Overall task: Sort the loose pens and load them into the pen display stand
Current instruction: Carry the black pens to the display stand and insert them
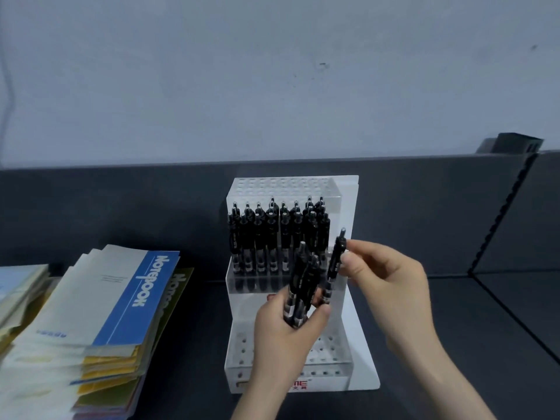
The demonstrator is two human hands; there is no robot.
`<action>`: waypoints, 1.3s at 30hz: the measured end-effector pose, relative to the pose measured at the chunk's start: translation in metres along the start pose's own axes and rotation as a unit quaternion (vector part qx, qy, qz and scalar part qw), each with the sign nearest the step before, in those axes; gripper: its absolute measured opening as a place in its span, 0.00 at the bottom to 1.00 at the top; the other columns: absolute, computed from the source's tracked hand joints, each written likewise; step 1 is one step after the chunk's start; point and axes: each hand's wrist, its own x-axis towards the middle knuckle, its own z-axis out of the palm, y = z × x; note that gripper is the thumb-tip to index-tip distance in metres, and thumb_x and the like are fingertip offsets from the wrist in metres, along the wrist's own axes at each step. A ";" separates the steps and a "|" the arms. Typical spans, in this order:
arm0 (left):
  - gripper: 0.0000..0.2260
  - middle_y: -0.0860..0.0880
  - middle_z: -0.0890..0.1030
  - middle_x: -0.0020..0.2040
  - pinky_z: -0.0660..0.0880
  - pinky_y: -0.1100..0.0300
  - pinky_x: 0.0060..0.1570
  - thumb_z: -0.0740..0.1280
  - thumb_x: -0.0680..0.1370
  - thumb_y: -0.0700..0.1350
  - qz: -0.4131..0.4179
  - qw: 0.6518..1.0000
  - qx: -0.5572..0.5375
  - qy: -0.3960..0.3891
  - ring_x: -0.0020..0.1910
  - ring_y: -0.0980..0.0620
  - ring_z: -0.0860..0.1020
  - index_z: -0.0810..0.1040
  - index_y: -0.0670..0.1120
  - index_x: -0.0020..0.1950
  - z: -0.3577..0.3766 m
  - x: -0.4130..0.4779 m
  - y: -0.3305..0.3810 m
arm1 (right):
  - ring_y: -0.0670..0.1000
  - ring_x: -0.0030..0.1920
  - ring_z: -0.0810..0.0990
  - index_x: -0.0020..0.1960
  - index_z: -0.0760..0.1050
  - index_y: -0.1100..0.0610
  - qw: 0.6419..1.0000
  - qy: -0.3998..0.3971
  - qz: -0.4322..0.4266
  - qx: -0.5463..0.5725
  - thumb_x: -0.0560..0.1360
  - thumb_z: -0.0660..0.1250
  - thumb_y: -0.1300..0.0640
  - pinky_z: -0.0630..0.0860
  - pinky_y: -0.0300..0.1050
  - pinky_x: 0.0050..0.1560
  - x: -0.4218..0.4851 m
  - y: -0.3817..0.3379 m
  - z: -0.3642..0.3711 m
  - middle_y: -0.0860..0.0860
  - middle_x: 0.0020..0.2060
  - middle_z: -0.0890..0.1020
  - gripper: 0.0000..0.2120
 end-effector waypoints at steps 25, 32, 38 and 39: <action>0.06 0.51 0.75 0.31 0.67 0.62 0.27 0.65 0.78 0.49 0.016 0.999 -0.009 0.037 0.26 0.53 0.66 0.74 0.48 0.46 -0.005 0.003 -0.014 | 0.38 0.39 0.80 0.44 0.81 0.49 0.981 0.068 -0.148 -0.106 0.72 0.72 0.58 0.73 0.26 0.43 0.076 -0.024 0.009 0.39 0.37 0.82 0.05; 0.04 0.51 0.74 0.29 0.68 0.64 0.27 0.66 0.78 0.45 0.017 0.999 -0.006 0.026 0.26 0.53 0.68 0.74 0.46 0.46 -0.007 0.002 -0.016 | 0.38 0.37 0.79 0.45 0.83 0.53 0.965 0.034 -0.140 -0.220 0.72 0.73 0.55 0.75 0.32 0.43 0.082 -0.003 0.020 0.41 0.34 0.81 0.03; 0.05 0.48 0.74 0.28 0.70 0.62 0.29 0.66 0.77 0.49 0.012 1.000 -0.015 0.017 0.26 0.54 0.69 0.74 0.49 0.50 -0.007 0.002 -0.015 | 0.44 0.37 0.80 0.48 0.83 0.55 0.958 0.057 -0.167 -0.225 0.72 0.72 0.56 0.78 0.41 0.45 0.078 0.007 0.026 0.46 0.36 0.83 0.06; 0.05 0.47 0.75 0.28 0.70 0.62 0.29 0.66 0.77 0.48 0.014 1.000 -0.021 0.015 0.26 0.54 0.70 0.74 0.48 0.50 -0.006 0.002 -0.014 | 0.43 0.37 0.80 0.49 0.83 0.54 0.960 0.053 -0.161 -0.222 0.72 0.73 0.56 0.78 0.41 0.45 0.079 0.008 0.025 0.46 0.36 0.83 0.06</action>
